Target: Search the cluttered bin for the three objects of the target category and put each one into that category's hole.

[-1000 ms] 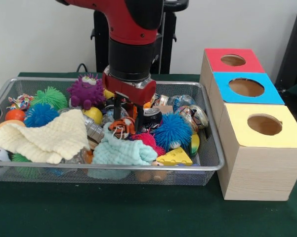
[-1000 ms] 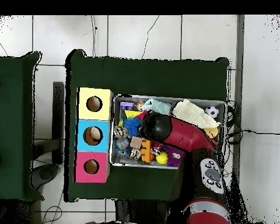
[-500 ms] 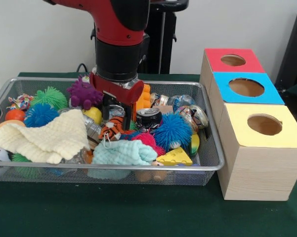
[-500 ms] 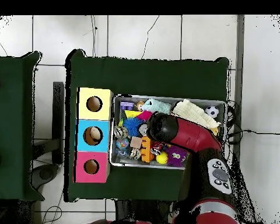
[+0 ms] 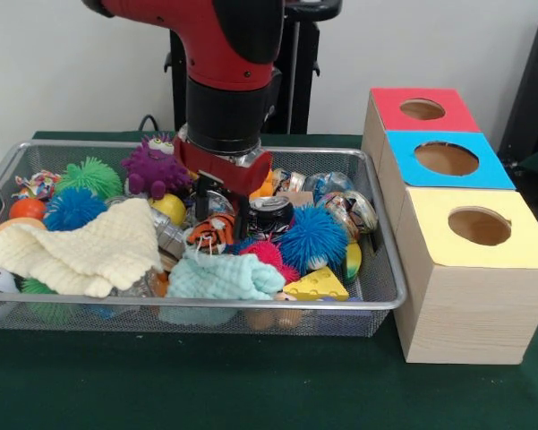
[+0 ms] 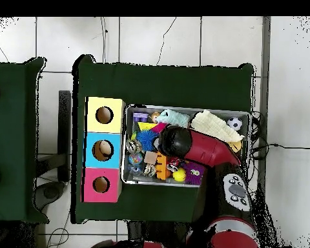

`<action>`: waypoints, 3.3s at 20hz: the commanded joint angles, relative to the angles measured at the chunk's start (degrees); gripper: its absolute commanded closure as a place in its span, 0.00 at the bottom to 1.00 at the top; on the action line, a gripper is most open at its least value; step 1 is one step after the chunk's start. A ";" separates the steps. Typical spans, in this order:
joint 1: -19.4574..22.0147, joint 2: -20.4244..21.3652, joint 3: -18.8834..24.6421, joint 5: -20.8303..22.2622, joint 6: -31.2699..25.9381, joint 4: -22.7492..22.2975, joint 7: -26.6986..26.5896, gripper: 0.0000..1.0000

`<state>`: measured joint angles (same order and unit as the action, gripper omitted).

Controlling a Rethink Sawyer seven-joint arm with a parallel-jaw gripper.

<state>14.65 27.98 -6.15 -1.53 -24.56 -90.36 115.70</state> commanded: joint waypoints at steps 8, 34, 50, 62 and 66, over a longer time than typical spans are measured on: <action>-1.52 -2.31 4.73 0.79 6.36 -3.68 5.85 0.00; -1.25 0.29 4.82 1.15 -4.62 -0.45 1.47 1.00; -5.15 9.28 3.00 -0.11 -16.92 0.64 3.69 1.00; -6.16 11.94 2.65 -0.83 -16.68 -3.02 5.73 1.00; -7.29 13.45 2.09 -1.38 -17.66 -4.56 7.11 1.00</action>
<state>7.91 40.08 -5.99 -1.58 -37.59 -90.74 115.70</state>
